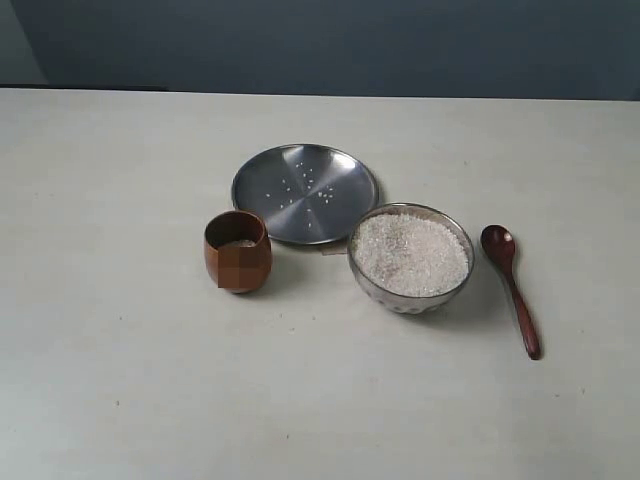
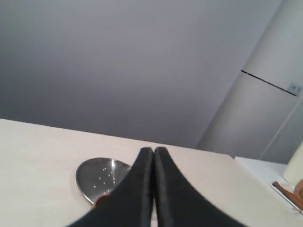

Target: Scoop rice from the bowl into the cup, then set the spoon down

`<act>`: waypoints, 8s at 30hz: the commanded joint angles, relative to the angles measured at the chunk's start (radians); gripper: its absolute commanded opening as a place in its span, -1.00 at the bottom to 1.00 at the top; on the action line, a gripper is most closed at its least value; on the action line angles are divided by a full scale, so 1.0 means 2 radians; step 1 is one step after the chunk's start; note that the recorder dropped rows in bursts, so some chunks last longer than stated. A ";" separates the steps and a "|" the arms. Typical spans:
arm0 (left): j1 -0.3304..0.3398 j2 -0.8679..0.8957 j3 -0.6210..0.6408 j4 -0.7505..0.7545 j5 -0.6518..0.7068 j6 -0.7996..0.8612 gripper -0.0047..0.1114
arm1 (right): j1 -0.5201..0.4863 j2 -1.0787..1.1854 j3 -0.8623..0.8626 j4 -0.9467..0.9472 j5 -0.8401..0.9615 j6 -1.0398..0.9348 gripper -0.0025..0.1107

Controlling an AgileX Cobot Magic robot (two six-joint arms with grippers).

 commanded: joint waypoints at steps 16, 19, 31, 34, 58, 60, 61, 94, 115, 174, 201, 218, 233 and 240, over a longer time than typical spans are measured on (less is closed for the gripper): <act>-0.003 0.181 -0.067 0.039 0.113 -0.016 -0.91 | -0.001 0.217 -0.082 -0.028 0.136 -0.035 -0.96; -0.003 0.214 -0.067 0.055 0.093 -0.016 -0.91 | -0.001 0.256 -0.082 -0.028 0.157 -0.056 -0.96; -0.003 0.321 -0.067 0.064 0.051 0.022 -0.91 | -0.001 0.454 -0.082 0.009 0.090 -0.087 -0.96; -0.003 0.342 -0.067 0.070 0.043 0.022 -0.91 | -0.001 0.510 -0.082 0.010 0.064 -0.093 -0.96; -0.003 0.386 -0.066 0.108 -0.027 0.044 -0.91 | 0.060 0.720 -0.115 0.052 -0.047 -0.141 -0.17; -0.003 0.386 -0.066 0.116 -0.021 0.044 -0.91 | 0.060 0.725 -0.115 0.052 -0.053 -0.136 -0.17; -0.003 0.386 -0.066 0.122 -0.018 0.044 -0.91 | 0.060 0.728 -0.115 0.048 -0.053 -0.135 -0.17; -0.003 0.386 -0.066 0.137 -0.003 0.044 -0.91 | 0.060 0.695 -0.025 -0.019 -0.154 -0.026 -0.17; -0.003 0.386 -0.066 0.137 0.002 0.044 -0.91 | 0.108 0.662 0.074 0.054 -0.337 -0.028 -0.22; -0.003 0.386 -0.066 0.124 0.003 0.042 -0.91 | 0.264 0.599 -0.285 -0.317 0.356 -0.035 -0.97; -0.003 0.386 -0.066 0.126 0.003 0.042 -0.91 | 0.343 0.722 -0.285 -0.365 0.356 0.017 -0.97; -0.003 0.386 -0.066 0.124 0.003 0.042 -0.91 | 0.343 0.722 -0.285 -0.300 0.356 -0.008 -0.97; -0.003 0.386 -0.066 0.124 0.003 0.042 -0.91 | 0.343 0.699 -0.285 -0.337 0.356 0.009 -0.97; -0.003 0.386 -0.066 0.124 0.006 0.042 -0.91 | 0.343 0.690 -0.285 -0.317 0.356 0.010 -0.97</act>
